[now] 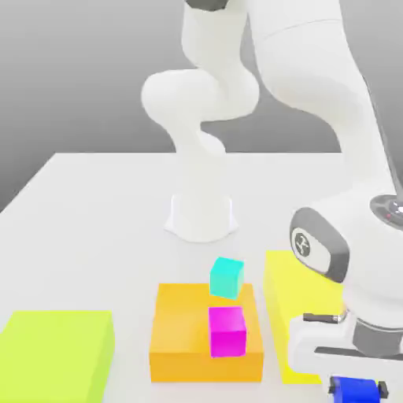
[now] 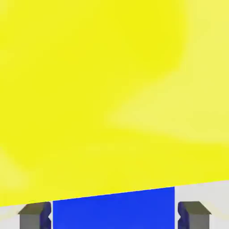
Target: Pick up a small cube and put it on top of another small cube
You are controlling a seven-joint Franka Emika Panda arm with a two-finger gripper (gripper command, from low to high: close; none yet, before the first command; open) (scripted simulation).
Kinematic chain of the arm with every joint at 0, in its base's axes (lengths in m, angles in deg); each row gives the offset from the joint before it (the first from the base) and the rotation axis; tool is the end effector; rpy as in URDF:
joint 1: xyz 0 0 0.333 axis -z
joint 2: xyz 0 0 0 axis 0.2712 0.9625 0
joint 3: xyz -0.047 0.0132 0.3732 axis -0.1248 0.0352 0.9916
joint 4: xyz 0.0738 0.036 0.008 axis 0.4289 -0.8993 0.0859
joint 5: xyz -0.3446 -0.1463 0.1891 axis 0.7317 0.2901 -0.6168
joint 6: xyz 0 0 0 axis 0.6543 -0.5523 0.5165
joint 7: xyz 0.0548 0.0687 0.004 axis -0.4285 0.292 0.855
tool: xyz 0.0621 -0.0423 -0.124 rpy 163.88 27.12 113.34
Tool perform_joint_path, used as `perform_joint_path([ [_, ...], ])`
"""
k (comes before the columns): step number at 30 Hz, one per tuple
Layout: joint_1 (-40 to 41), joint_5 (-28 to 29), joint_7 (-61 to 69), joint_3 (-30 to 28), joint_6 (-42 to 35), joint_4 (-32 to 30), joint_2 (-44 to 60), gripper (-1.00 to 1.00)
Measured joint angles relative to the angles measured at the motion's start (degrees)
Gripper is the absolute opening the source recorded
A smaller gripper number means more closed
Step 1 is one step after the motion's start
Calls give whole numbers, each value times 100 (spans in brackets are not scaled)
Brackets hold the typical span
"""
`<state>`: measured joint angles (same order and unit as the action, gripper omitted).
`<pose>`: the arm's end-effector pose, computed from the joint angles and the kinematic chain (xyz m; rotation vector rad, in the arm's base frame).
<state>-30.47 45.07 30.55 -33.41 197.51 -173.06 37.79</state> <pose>0.5350 0.2333 0.1261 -1.3692 -2.8275 0.0007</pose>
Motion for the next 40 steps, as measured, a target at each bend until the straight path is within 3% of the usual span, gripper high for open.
perform_joint_path([
  [3,-3,4,3,-4,16,5,23,-100],
  [8,226,-230,146,128,-648,-102,-692,-100],
  [12,60,-244,-462,95,-952,-234,-1323,-100],
  [21,-727,-494,-2406,448,-1570,-1451,-3086,-100],
  [31,-1504,-1790,-3895,836,-2215,-2921,-5213,-100],
  [37,-1576,-1885,-4169,1026,-1122,-3392,-4607,-100],
  [38,-1568,-1872,-4184,1041,-997,-3423,-4512,100],
  [40,-1568,-1872,-4184,1041,-997,-3423,-4512,100],
])
